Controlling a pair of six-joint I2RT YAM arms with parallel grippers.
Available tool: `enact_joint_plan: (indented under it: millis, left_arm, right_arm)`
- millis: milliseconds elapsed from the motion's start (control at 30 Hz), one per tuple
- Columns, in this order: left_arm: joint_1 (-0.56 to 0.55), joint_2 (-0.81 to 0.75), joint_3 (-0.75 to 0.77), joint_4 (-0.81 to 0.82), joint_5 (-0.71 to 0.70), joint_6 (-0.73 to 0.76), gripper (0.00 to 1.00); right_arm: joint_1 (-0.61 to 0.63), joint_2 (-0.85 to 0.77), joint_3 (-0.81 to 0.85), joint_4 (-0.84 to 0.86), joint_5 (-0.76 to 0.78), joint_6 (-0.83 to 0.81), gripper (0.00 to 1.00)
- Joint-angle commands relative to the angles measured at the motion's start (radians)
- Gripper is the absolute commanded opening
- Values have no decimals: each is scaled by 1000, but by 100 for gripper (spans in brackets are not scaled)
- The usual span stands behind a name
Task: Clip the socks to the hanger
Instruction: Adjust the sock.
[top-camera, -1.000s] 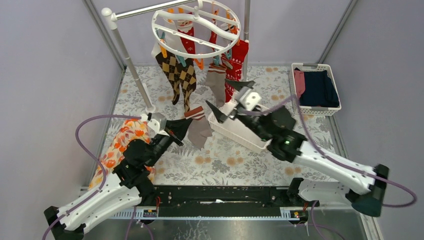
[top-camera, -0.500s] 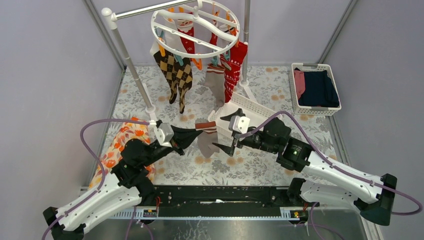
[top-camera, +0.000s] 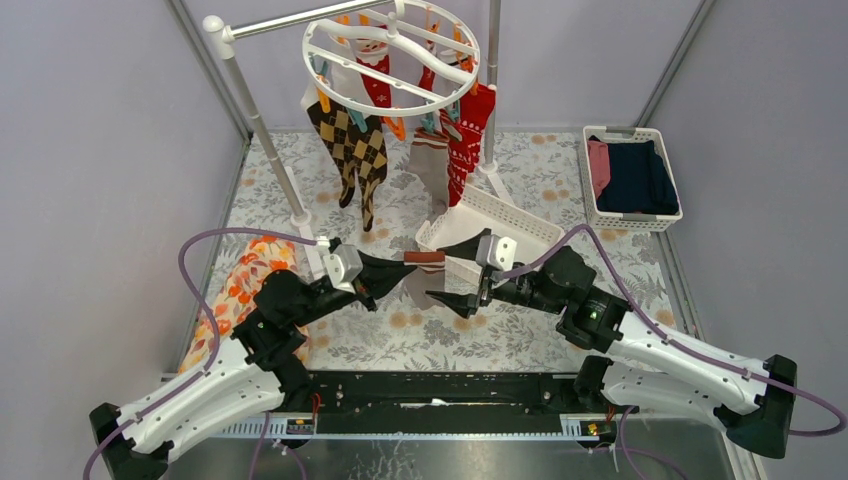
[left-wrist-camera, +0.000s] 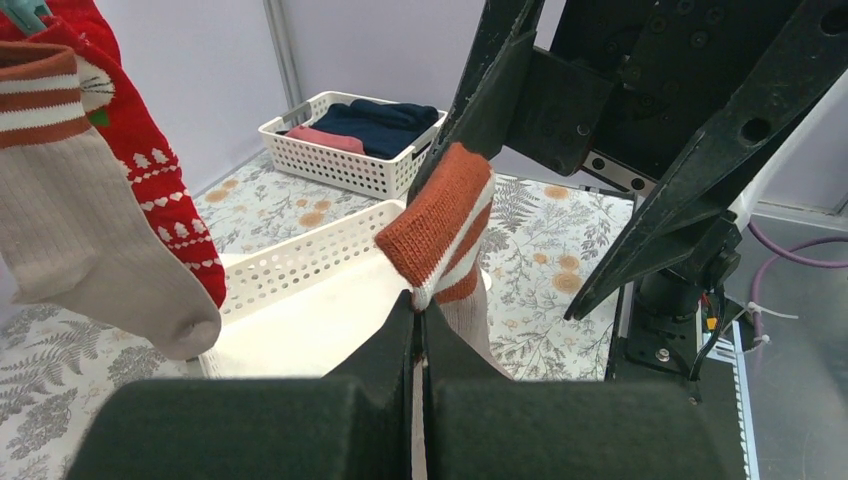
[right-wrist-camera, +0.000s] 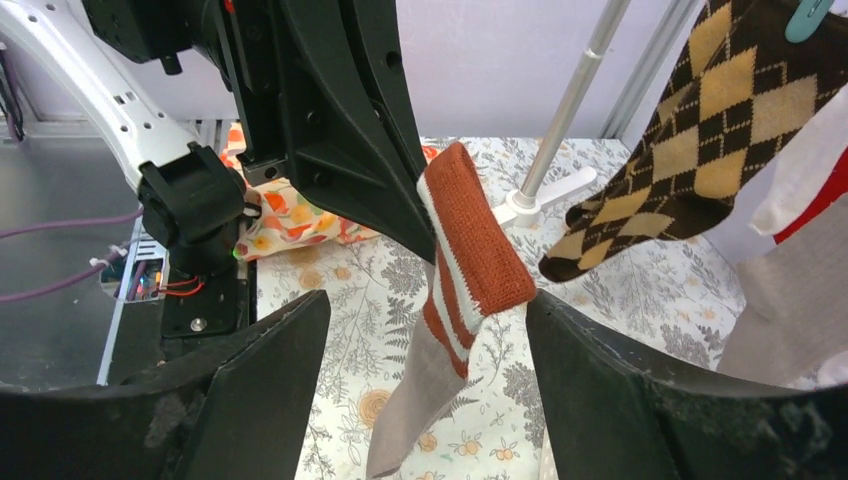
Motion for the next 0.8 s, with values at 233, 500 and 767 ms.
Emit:
enact_joint_plan:
  millis: [233,500,767]
  left_arm:
    - [5,-3,8,85,6,-28,0]
    - [5,3,8,91,7,-39,0]
    - [5,13,5,104,7,-50,0]
  right_arm:
    - [0,-26,-13,130,-43,61,55]
    - [0,-20,-17,148,-32,62,27]
    - [-1,-31,-37,186,2,54,0]
